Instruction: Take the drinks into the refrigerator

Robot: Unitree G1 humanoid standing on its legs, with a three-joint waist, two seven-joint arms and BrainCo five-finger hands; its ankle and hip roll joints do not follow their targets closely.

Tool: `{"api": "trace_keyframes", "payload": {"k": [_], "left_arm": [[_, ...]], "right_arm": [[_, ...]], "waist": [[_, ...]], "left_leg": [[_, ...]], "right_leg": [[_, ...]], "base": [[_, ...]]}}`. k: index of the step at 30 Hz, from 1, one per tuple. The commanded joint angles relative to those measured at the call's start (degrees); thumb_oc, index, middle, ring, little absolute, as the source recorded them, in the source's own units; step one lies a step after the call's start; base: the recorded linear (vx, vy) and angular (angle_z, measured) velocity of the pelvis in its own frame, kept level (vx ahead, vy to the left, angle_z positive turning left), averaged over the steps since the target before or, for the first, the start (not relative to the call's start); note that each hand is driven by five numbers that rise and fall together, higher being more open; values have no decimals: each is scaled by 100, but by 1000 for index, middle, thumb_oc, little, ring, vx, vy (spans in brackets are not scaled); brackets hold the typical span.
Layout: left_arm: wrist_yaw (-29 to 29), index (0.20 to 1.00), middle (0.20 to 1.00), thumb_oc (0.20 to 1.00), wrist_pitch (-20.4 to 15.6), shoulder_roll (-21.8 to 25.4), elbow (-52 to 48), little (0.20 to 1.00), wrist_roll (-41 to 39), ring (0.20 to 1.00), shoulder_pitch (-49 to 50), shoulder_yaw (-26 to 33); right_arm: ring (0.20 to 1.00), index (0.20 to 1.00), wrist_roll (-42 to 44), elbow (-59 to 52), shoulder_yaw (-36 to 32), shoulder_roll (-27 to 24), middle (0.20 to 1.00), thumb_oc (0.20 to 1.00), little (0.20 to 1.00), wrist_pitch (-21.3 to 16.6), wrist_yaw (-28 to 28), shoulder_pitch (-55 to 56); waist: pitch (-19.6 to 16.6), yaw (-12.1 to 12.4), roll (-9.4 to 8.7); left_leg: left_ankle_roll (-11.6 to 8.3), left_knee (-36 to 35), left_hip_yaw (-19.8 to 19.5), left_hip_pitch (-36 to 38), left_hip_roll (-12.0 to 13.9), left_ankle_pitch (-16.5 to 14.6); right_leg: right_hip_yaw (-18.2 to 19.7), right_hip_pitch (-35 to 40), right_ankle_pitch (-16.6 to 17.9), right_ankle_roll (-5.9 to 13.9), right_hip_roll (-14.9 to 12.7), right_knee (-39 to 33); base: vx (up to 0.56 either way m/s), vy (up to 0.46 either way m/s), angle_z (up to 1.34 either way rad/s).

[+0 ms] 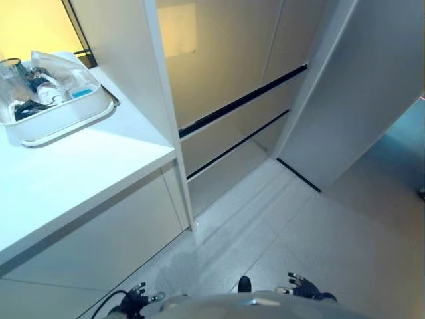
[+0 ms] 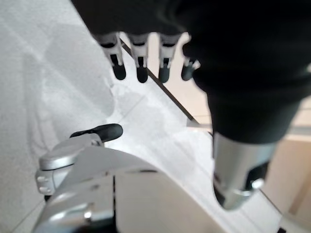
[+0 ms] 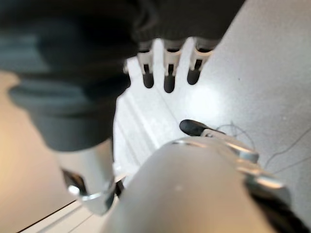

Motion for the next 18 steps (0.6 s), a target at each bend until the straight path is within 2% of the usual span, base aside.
{"api": "trace_keyframes", "payload": {"k": [1,2,4,18], "left_arm": [[-113,1000,1000,1000,-1386,626,-8092,1000,-2390,1000,178,1236],[-115,1000,1000,1000,-1382,606,-8096,1000,-2399,1000,184,1226],[-116,1000,1000,1000,-1377,590,-8113,1000,-2399,1000,187,1226],[185,1000,1000,1000,-1445,511,-8020,1000,-2168,1000,-13,1303]], "right_arm": [[1000,1000,1083,-7846,-1791,-933,1000,1000,1000,-1390,-383,-928],[1000,1000,1086,-7844,-1787,-936,1000,1000,1000,-1383,-373,-918],[1000,1000,1057,-7835,-1784,-951,1000,1000,1000,-1358,-358,-898],[1000,1000,995,-7819,-1762,-944,1000,1000,1000,-1312,-319,-862]], "waist": [[567,563,-132],[562,564,-137],[553,572,-136],[505,493,-128]], "left_leg": [[301,22,-1176,-391,-194,-47],[299,24,-1194,-396,-192,-47],[296,25,-1221,-388,-186,-52],[317,21,-1074,-254,-168,-115]], "right_leg": [[-689,-197,-950,315,-309,1539],[-712,-189,-950,314,-312,1539],[-741,-184,-957,319,-322,1561],[-631,-191,-950,319,-333,1618]], "base": [[323,-218,248],[322,-228,260],[-3,-13,20],[0,1,0]]}}
